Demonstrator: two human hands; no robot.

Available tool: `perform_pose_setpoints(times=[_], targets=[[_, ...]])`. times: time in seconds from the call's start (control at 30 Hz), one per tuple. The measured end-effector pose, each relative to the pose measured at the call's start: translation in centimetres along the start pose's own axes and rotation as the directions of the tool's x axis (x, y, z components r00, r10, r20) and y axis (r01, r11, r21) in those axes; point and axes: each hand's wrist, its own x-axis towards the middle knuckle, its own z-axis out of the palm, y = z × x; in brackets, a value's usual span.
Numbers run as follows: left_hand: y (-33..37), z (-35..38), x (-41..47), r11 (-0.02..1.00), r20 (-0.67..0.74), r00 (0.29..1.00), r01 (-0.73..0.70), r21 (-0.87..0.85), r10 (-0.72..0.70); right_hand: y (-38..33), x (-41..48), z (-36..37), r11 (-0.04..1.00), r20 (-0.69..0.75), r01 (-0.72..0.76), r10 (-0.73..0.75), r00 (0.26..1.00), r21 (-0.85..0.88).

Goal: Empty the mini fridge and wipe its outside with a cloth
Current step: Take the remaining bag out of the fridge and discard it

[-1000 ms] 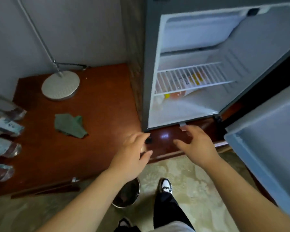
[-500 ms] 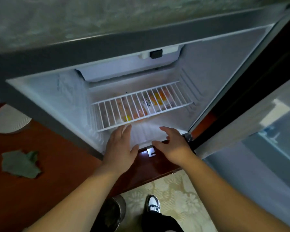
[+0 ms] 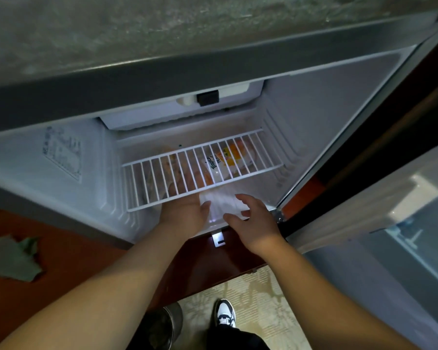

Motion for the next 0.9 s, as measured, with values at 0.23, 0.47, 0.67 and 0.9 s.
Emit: perform_pose_setpoints(times=[0.23,0.47,0.67,0.9], targets=[[0.9,1.0,-2.0,0.981,-0.103,0.990,0.074,-0.181,-0.094,0.2,0.6,-0.9,0.996,-0.094,-0.034,0.042,0.995,0.088],[1.4,1.4,-2.0,0.897,-0.040,0.981,0.159,-0.412,-0.192,0.2,0.6,-0.7,0.996,-0.084,-0.053,0.059,0.995,0.070],[2.1,1.9,-2.8,0.783,0.013,0.988,0.129,-0.609,-0.153,0.3,0.7,-1.0,0.998,-0.089,-0.045,0.048,0.995,0.039],[-0.4,0.7,-8.0,0.675,-0.041,0.971,0.134,-0.726,-0.237,-0.5,-0.4,-1.5,0.969,0.012,0.136,-0.136,0.991,-0.205]])
